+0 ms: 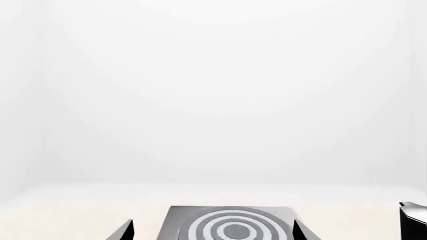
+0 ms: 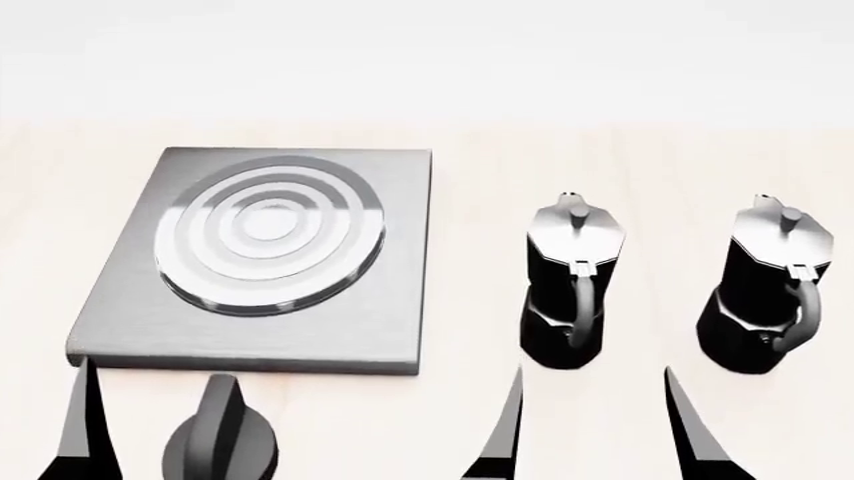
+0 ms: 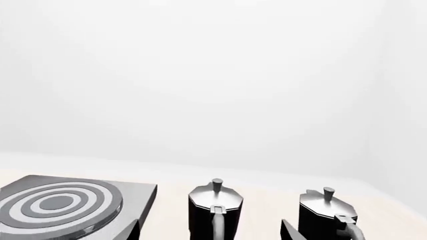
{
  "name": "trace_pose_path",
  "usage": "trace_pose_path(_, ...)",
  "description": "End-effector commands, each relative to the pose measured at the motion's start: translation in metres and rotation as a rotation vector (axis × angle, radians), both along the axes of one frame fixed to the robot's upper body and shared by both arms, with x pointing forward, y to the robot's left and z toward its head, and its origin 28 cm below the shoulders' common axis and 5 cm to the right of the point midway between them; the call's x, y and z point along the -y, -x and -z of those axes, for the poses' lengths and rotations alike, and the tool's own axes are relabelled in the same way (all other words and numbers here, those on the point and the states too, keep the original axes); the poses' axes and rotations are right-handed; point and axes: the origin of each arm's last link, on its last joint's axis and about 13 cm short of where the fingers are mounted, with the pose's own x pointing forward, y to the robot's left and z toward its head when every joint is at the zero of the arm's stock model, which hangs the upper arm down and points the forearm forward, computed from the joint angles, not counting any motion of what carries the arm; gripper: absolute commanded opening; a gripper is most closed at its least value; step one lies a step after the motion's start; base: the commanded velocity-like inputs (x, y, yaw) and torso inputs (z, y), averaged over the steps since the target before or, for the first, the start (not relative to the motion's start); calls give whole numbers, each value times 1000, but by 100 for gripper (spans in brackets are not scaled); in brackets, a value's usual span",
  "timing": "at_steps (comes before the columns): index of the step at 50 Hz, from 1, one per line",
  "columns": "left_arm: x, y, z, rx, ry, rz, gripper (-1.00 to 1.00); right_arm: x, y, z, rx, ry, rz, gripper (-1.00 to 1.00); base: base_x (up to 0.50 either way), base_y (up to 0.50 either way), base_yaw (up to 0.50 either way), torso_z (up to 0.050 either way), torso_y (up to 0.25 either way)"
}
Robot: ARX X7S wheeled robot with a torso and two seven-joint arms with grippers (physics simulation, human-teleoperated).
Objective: Turn off the stove.
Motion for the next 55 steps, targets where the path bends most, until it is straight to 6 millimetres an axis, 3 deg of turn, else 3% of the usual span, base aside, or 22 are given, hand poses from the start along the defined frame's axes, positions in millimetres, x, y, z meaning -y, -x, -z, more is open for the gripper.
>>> trace_pose_path(1, 0, 0, 0, -2, -1, 1, 100, 0, 0, 0, 0, 0, -1, 100, 0, 0, 0, 0, -105)
trace_pose_path(55, 0, 0, 1, -4, 1, 3, 100, 0, 0, 0, 1, -1, -4, 100, 0, 0, 0, 0, -106)
